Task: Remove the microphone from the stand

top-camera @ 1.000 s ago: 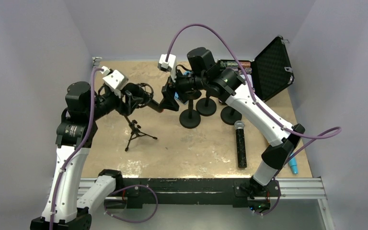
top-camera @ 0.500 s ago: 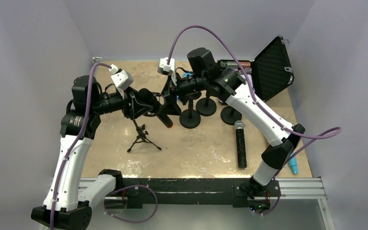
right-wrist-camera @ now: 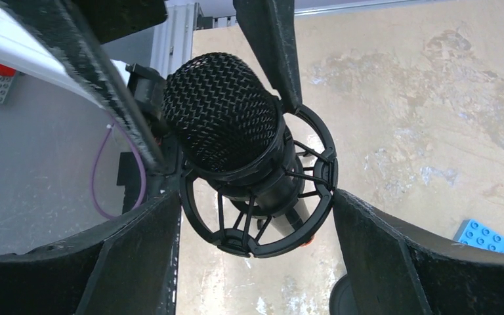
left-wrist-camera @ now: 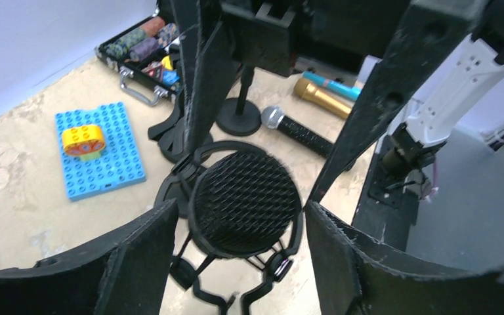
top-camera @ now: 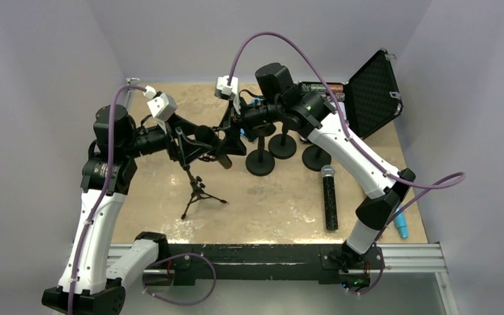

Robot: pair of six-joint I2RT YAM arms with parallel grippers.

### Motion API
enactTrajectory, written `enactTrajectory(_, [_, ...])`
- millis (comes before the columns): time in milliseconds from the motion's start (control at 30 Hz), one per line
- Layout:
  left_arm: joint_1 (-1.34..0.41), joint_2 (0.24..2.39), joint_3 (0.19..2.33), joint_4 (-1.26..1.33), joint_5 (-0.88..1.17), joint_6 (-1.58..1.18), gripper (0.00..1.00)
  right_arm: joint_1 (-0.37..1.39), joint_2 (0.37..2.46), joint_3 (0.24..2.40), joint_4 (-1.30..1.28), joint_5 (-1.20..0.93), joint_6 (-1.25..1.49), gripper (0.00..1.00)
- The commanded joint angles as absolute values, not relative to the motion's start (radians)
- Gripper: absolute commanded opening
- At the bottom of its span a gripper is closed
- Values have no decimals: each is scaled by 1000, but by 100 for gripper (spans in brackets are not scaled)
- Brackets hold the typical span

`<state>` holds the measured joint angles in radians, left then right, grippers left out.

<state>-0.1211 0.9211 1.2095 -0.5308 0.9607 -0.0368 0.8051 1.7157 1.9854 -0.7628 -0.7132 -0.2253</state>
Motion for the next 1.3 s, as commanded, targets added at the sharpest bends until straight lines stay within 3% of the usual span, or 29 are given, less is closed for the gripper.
enactTrajectory(0, [-130, 897, 1209, -431, 1032, -114, 76, 821, 1715, 2000, -740, -719, -225, 89])
enactTrajectory(500, [-145, 928, 1190, -320, 919, -115, 71, 828, 1712, 1979, -749, -706, -229, 89])
enactTrajectory(633, [-147, 944, 1214, -310, 926, -103, 54, 828, 1711, 1975, -753, -702, -230, 89])
enactTrajectory(900, [-146, 954, 1396, -403, 1007, -42, 1, 828, 1707, 1962, -755, -693, -234, 89])
enactTrajectory(1267, [-146, 982, 1688, -492, 951, 48, 0, 828, 1720, 1955, -760, -689, -238, 89])
